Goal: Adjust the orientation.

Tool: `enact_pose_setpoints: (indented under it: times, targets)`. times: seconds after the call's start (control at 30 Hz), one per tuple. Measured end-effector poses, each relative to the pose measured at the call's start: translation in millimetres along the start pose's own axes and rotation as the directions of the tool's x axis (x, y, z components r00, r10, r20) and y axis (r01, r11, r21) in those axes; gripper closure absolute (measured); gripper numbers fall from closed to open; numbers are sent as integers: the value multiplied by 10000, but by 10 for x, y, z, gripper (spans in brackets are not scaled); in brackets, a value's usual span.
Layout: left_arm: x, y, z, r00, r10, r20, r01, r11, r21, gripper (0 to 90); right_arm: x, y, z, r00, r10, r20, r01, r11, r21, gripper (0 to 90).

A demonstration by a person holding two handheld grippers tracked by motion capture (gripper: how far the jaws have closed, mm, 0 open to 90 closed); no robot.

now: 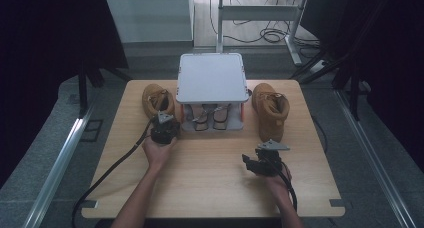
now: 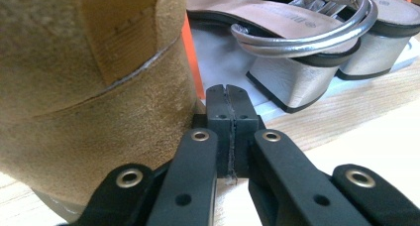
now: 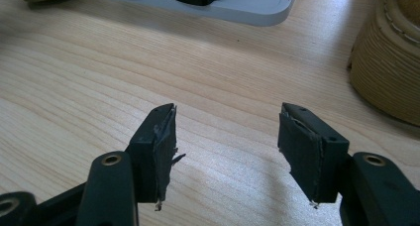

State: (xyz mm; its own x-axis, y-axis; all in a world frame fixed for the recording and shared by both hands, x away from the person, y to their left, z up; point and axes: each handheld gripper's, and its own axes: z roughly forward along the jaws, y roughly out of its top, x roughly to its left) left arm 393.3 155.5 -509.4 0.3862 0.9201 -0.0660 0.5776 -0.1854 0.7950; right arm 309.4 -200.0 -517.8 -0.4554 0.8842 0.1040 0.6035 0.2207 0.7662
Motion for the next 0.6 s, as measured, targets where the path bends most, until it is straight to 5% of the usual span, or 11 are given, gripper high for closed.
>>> enact_pose_setpoints:
  times: [0.3, 0.6]
  targets:
    - [140, -77, -139, 9997, -179, 154, 178, 9998, 83, 900, -14, 4, -27, 10000, 22, 31, -21, 10000, -78, 405]
    - [409, -222, -378, 9983, -556, -168, 558, 9984, 133, 900, -34, 12, -47, 9999, 63, 87, -62, 9999, -109, 404]
